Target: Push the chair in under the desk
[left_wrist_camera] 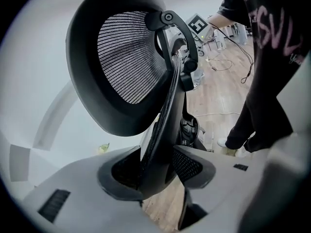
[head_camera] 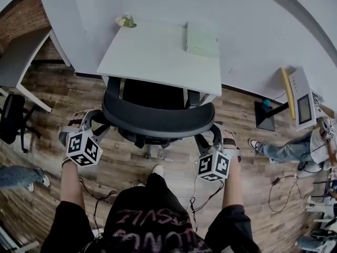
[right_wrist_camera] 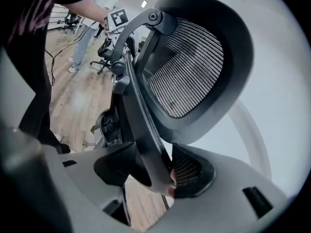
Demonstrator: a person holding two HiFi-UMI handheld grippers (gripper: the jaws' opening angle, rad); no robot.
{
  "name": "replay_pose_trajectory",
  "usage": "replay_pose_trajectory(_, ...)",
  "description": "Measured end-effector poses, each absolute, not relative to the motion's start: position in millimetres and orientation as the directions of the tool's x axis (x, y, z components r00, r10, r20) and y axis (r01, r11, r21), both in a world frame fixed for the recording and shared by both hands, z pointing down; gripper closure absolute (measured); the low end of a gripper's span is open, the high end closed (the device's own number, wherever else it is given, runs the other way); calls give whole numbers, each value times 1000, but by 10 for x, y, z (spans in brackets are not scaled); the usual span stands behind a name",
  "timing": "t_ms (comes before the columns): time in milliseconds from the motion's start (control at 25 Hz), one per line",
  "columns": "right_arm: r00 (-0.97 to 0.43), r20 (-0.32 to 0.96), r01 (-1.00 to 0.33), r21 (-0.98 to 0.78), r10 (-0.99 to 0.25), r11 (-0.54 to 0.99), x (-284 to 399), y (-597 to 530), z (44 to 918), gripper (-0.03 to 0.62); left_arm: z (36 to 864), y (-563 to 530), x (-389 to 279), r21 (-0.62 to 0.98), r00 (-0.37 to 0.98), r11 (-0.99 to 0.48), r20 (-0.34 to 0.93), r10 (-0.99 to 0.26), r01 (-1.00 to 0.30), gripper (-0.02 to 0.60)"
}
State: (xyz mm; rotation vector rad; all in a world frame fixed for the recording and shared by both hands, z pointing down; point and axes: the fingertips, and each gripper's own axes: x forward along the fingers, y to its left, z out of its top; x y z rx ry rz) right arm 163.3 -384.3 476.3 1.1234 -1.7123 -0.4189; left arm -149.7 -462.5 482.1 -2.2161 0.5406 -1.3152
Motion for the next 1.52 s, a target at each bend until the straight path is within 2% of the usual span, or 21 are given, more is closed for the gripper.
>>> replay_pose_trajectory(880,-111,504,-470,733,-857,492,2045,-5028,4750,358,4833,-5759,-1098,-607,411,-781,680,-607,-148,353)
replay_pose_trajectory(1520,-86,484,-488,742,-871,460,2017,-5505,4760,358,4869,-6407,-1075,-599,420,-792,692,-587,-120,348)
